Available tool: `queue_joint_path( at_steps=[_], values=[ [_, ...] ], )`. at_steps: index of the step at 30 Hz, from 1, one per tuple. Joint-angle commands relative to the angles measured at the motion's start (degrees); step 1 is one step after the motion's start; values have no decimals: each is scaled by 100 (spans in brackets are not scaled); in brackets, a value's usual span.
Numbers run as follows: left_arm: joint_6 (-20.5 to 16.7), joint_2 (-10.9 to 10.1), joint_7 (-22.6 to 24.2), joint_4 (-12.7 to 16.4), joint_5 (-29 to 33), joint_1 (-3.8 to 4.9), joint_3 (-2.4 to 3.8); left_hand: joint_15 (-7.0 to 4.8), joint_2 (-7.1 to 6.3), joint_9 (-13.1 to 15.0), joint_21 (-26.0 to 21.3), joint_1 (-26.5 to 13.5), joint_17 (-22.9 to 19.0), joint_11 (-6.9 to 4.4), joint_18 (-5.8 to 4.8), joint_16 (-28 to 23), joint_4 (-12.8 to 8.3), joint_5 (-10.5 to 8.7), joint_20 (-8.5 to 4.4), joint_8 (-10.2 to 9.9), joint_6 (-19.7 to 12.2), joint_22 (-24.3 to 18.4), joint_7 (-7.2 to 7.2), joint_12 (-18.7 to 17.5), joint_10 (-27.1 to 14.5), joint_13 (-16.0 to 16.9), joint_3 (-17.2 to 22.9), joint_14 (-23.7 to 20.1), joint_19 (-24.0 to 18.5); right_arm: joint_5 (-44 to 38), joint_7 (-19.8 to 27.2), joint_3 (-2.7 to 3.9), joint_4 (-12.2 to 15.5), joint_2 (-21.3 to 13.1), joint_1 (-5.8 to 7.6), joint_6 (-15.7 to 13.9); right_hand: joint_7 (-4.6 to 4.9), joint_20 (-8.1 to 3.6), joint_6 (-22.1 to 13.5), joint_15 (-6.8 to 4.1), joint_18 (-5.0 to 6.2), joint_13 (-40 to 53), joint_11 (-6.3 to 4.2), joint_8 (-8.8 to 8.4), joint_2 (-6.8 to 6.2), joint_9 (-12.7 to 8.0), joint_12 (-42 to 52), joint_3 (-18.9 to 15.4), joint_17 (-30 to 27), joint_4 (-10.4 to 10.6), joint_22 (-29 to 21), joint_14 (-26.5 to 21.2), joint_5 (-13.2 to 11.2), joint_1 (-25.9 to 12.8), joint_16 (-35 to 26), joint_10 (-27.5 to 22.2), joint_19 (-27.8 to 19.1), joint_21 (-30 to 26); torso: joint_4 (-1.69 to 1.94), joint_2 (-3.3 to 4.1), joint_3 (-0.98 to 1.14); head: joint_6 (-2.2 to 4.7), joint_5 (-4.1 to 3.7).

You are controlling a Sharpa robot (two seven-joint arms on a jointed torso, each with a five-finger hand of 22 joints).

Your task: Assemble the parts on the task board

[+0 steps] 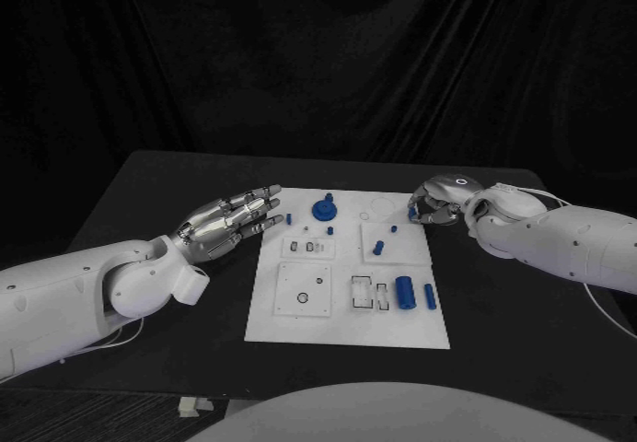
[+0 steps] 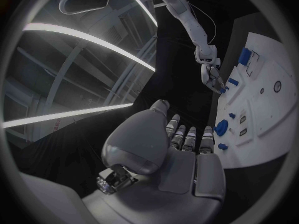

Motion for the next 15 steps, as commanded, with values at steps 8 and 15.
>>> queue_joint_path(
  at_steps=[8, 15],
  values=[
    [98, 4, 71, 13, 6, -13, 6, 27, -13, 3, -19, 10, -8, 41, 28, -1, -4, 29, 45, 20, -4, -10, 44, 13, -13, 7, 39, 3, 7, -12, -85, 2, 87, -54, -15, -150, 10, 27, 160, 39, 20, 1510, 49, 95, 73, 139, 20, 79, 1509, -217, 1421, 602, 357, 124, 16, 611, 483, -28, 0, 0, -1, -1, 4],
    [97, -6, 65, 3, 6, -15, 6, 27, -13, 3, -19, 10, -8, 41, 28, -1, -4, 29, 45, 20, -4, -10, 44, 13, -13, 7, 39, 3, 7, -12, -51, 3, 409, -219, 49, -478, 18, 37, 276, 59, 18, 1510, 70, 156, 69, 198, 20, 84, 1509, -258, 1424, 602, 385, 130, 16, 611, 488, -21, -1, 0, -1, -1, -7]
  ],
)
